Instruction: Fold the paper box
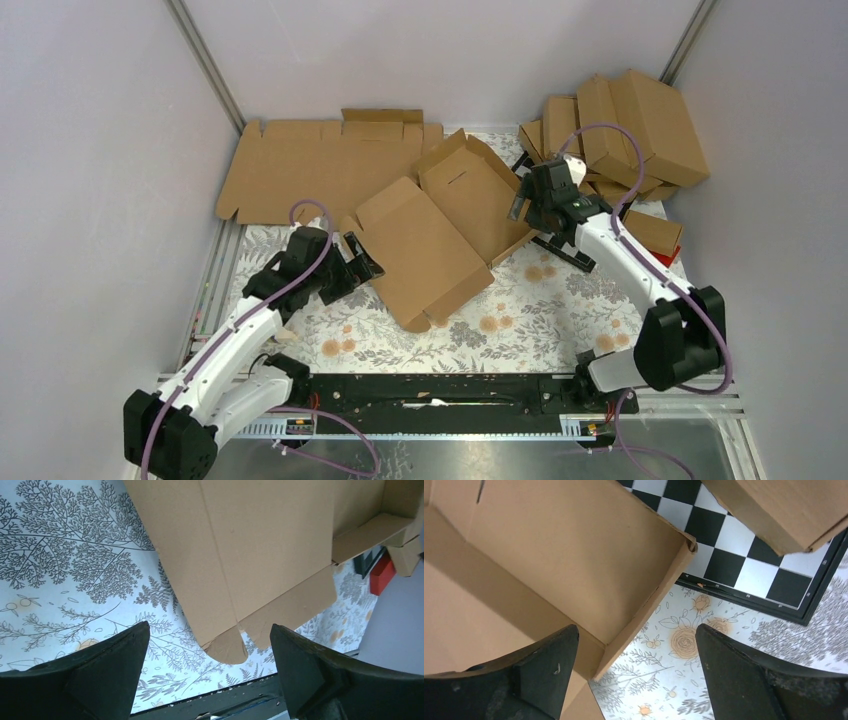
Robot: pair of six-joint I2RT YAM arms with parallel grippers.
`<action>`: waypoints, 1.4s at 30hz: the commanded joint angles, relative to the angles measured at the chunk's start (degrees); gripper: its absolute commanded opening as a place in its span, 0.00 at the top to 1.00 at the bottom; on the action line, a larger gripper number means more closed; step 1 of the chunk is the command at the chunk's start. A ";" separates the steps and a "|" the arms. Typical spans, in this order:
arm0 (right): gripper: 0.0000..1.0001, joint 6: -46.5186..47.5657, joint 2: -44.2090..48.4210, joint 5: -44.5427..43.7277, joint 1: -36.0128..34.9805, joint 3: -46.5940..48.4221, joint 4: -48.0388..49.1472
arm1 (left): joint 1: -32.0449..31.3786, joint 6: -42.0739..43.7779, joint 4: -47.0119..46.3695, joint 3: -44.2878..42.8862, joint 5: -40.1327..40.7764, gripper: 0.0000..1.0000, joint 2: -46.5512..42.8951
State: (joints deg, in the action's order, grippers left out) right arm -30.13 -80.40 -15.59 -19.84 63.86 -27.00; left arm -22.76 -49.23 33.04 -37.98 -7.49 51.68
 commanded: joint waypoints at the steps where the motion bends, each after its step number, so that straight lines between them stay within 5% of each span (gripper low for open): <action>1: 0.10 -13.77 -3.99 -8.05 0.15 -0.49 0.55 | 0.26 -2.59 -5.08 0.58 0.38 0.01 -2.27; 8: 0.22 -22.01 -9.80 -13.64 0.15 -2.27 0.55 | 0.24 -1.90 -5.38 1.15 0.19 0.01 -2.36; 22: 0.50 -26.06 -16.37 -8.66 0.06 -2.31 1.91 | 0.26 0.57 -5.10 0.82 1.92 0.01 -2.04; 33: 1.00 -21.61 -8.82 -8.31 0.04 -2.74 2.29 | 0.26 4.80 -2.59 -2.54 2.47 0.01 -2.73; 42: 1.00 -11.14 2.48 -0.40 0.04 -6.64 9.47 | 0.26 9.12 -2.51 -4.66 -1.45 0.01 -3.59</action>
State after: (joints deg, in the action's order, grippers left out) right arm -48.40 -83.05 -21.85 -19.81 58.94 -23.62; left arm -22.74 -43.81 31.70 -39.33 -6.76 49.19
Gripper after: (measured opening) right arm 0.127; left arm 0.989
